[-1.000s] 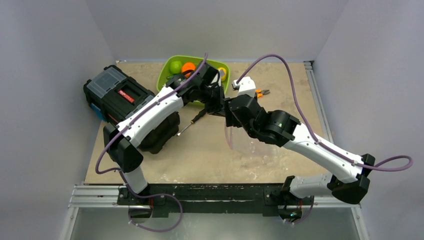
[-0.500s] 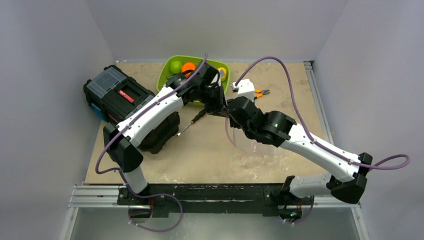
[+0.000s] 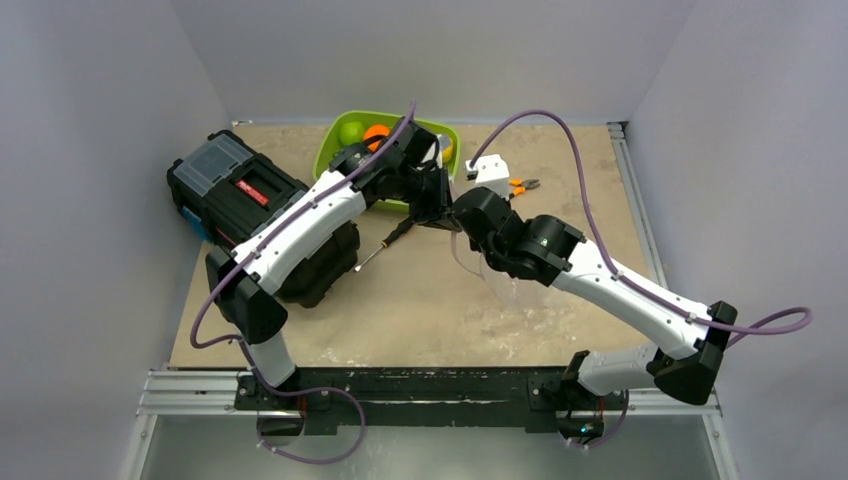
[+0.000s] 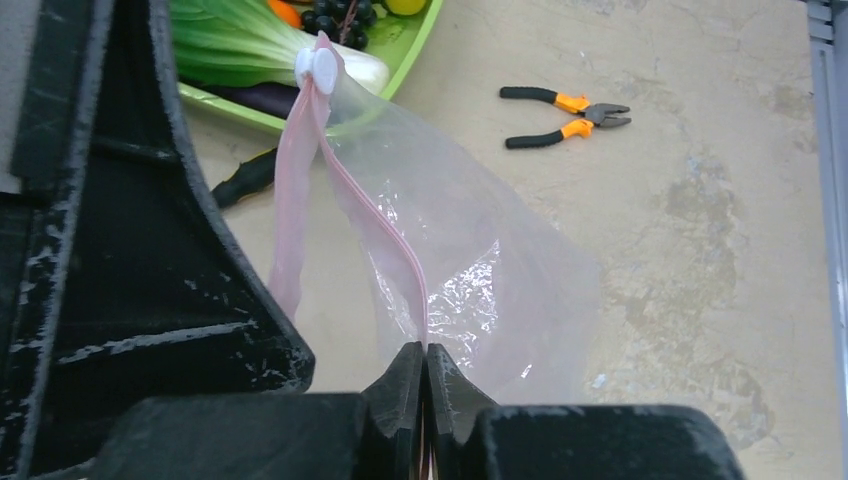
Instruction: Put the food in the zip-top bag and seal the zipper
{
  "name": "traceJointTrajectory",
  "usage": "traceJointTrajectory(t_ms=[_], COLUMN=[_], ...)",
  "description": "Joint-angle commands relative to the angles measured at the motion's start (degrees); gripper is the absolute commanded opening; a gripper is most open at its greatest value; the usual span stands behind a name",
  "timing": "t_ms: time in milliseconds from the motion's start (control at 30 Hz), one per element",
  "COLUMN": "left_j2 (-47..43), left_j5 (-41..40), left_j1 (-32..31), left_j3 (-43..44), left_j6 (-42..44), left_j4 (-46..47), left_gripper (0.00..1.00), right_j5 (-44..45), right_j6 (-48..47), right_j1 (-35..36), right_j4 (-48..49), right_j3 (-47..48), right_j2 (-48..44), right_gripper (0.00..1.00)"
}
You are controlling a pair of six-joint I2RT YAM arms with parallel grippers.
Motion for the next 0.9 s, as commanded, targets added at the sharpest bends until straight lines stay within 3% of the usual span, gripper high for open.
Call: traceJointTrajectory(t_ms=[0, 167, 367, 533, 633, 767, 867], left_j2=[0.6, 0.0, 2.3, 3.5, 2.4, -0.9, -4.1], left_j5=[-0.8, -2.8, 2.4, 3.7, 3.7, 1.4, -1.9], left_j1=[0.3, 0.4, 0.7, 0.8, 0.9, 2.0, 4.2], left_j3=[3.2, 1.5, 3.4, 6.2, 6.1, 4.3, 1.8], left_j6=[2.7, 5.4, 5.2, 6.2, 8.6, 12.8, 14.7], left_j4=[-1.6, -2.1, 0.1, 1.5, 2.7, 5.1, 6.8], left_gripper=[0.00, 0.00, 0.02, 0.41, 0.55, 0.83, 0.89], right_j5=[6.8, 3.7, -1.2, -0.9, -0.1, 1.0, 1.4], right_j6=[2.1, 1.5, -5.5, -4.3, -4.7, -5.9, -6.4], right_j1=[-1.7, -11.8, -12.9, -12.9, -12.9, -12.9, -12.9], right_j4=[-3.3, -1.9, 5.2, 2.4, 2.4, 2.5, 2.4], right_j3=[2.3, -0.3, -2.4, -2.1, -2.4, -2.3, -2.0], right_j2=[-0.9, -5.7, -9.7, -8.8, -9.4, -9.7, -9.2], right_gripper=[0.00, 0.00, 0.00, 0.00, 0.00, 0.00, 0.00])
